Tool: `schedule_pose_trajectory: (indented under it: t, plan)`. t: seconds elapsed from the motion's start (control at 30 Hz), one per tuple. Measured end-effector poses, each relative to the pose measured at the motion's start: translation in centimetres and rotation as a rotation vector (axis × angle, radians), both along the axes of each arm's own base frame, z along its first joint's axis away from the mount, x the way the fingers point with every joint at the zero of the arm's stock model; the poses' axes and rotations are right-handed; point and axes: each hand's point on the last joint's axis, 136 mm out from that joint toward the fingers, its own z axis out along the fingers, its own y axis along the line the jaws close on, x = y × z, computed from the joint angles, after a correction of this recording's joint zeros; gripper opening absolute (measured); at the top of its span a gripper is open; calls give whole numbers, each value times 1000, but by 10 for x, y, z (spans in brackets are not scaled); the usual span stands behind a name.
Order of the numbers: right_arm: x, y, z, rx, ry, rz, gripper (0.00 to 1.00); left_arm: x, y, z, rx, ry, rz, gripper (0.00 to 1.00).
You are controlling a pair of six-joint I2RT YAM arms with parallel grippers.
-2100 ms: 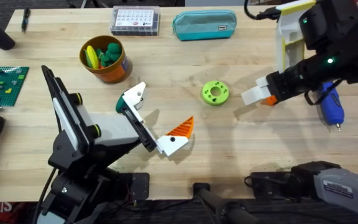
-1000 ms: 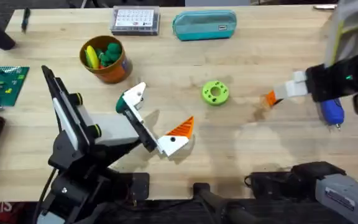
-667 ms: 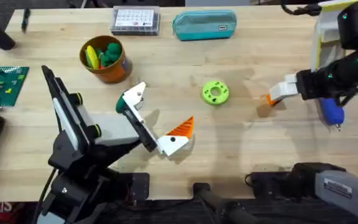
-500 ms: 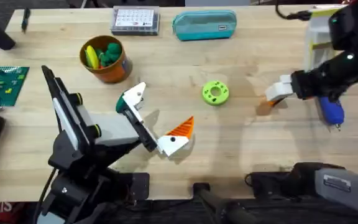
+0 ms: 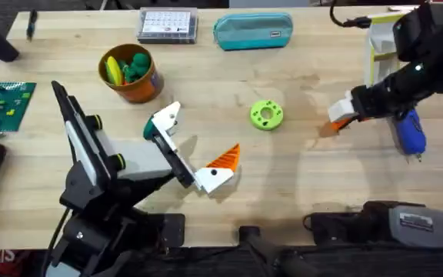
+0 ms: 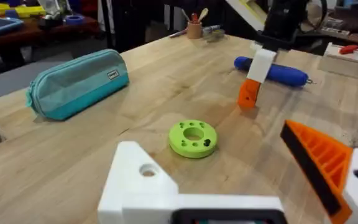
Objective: Pick up the gripper from the table and insert it into the empty holder that is missing its gripper. Then pick up a screw, insert it into the mounting hole, and use the screwdriver to tighten it. Finally, clean up the table by picking up the vegetable and placing it into the bucket.
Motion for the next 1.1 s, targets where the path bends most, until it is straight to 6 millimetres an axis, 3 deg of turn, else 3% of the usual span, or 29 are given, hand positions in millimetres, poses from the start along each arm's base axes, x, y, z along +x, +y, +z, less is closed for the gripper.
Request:
schedule_pose_trajectory:
  t: [0.47, 0.77, 1.1]
  plan:
    - [-2, 0, 0, 1, 8, 2, 19, 0, 0, 0, 0, 0, 0, 991]
    - [-6, 1, 8, 1, 16, 2, 18, 0, 0, 0, 0, 0, 0, 991]
    - [5, 0, 75, 2, -208, -62, 17, 0, 0, 0, 0, 0, 0, 991]
